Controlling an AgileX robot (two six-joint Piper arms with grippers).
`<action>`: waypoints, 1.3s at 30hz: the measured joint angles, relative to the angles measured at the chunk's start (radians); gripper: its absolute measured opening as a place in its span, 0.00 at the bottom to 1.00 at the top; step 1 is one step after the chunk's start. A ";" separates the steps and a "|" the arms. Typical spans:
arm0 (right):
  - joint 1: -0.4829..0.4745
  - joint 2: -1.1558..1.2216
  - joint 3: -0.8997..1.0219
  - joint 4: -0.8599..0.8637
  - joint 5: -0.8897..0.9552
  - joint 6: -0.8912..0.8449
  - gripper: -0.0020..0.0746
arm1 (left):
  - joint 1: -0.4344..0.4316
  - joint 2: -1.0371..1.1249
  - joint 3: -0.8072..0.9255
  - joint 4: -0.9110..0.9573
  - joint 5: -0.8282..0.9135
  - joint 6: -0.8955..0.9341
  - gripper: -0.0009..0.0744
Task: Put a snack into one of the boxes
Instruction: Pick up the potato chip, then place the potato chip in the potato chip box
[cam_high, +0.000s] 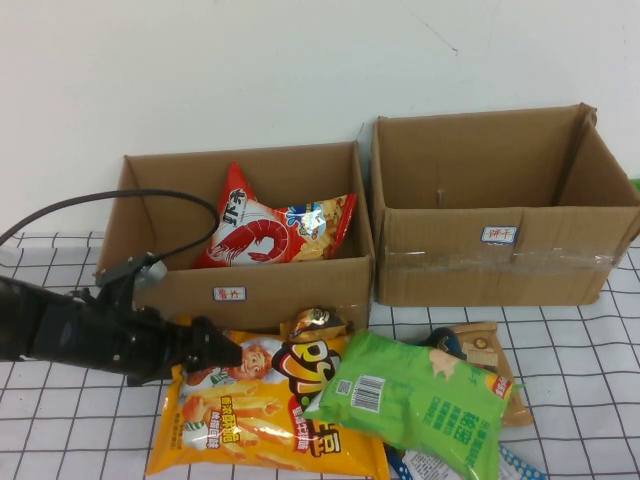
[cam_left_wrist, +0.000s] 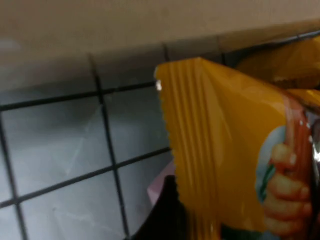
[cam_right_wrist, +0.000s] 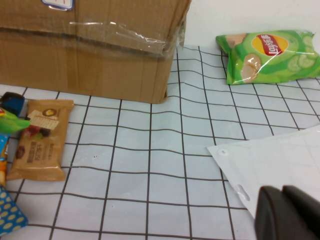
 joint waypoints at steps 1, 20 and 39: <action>0.000 0.000 0.000 0.000 0.000 0.000 0.02 | 0.000 0.006 -0.004 -0.004 0.007 0.005 0.93; 0.000 0.000 0.000 -0.001 0.000 0.000 0.02 | 0.000 0.025 -0.009 -0.079 0.209 0.022 0.07; 0.000 0.000 0.000 -0.002 0.000 0.000 0.02 | 0.000 -0.588 -0.009 -0.087 0.106 0.145 0.05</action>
